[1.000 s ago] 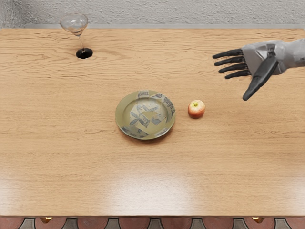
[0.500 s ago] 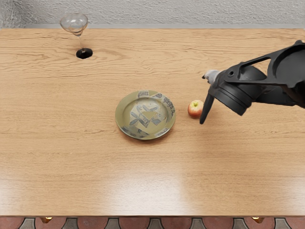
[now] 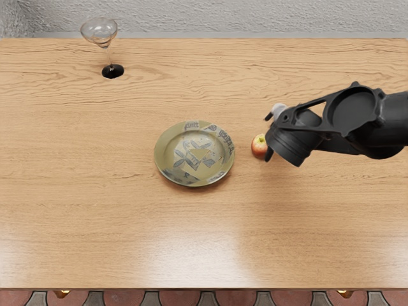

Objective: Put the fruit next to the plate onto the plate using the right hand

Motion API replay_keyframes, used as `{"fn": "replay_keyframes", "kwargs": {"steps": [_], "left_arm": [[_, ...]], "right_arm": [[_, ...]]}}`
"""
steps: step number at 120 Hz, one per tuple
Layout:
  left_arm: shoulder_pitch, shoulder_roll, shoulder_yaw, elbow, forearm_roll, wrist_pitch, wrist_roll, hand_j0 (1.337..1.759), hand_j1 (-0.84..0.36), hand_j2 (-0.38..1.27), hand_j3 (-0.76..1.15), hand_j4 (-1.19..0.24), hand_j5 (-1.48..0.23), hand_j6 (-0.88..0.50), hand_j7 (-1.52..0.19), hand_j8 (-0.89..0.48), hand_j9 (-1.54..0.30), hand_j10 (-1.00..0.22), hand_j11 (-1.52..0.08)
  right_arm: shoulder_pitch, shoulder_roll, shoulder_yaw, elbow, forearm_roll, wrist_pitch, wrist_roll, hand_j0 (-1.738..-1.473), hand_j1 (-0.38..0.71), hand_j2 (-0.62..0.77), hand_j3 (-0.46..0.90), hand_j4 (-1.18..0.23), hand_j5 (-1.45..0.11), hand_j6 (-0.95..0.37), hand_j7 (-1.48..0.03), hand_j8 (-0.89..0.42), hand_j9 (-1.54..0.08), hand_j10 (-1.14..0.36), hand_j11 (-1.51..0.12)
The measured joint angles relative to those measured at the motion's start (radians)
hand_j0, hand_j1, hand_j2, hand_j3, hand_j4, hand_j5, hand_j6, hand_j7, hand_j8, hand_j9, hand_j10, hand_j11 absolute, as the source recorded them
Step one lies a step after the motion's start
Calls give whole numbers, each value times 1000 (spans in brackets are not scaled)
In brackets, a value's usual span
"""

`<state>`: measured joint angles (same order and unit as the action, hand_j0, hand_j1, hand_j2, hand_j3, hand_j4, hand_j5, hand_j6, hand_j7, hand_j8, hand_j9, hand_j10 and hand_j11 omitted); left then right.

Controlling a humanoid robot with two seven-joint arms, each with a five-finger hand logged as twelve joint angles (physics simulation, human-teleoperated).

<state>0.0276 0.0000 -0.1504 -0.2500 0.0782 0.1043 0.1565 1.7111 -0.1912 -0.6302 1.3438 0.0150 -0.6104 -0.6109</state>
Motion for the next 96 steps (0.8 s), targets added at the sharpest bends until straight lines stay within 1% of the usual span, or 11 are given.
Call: {"fn": "replay_keyframes", "kwargs": {"steps": [15,24,62,78,96], "left_arm": [[0,0,0,0,0,0,0,1658,349,0,0,0,0,0,0,0,0,0,0],[0,0,0,0,0,0,0,1658,349,0,0,0,0,0,0,0,0,0,0],[0,0,0,0,0,0,0,1658,349,0,0,0,0,0,0,0,0,0,0],[0,0,0,0,0,0,0,1658,349,0,0,0,0,0,0,0,0,0,0],[0,0,0,0,0,0,0,1658,349,0,0,0,0,0,0,0,0,0,0]], "right_arm": [[-46,30,-2,-80,-32,0,0,-1658,-35,-52,0,-262,-341,-263,-341,-263,-341,-262,-341],[-70,41,-2,-109,-40,0,0,-1658,-40,-51,0,-258,-335,-259,-335,-259,-335,-258,-335],[-112,68,31,-144,-48,0,0,-1658,-28,-53,0,-269,-349,-270,-349,-269,-349,-269,-349],[-137,113,34,-199,-49,0,0,-1658,2,-58,0,-294,-381,-294,-381,-294,-381,-294,-381],[-147,128,35,-220,-49,0,0,-1658,29,-62,0,-316,-411,-317,-410,-317,-411,-316,-410]]}}
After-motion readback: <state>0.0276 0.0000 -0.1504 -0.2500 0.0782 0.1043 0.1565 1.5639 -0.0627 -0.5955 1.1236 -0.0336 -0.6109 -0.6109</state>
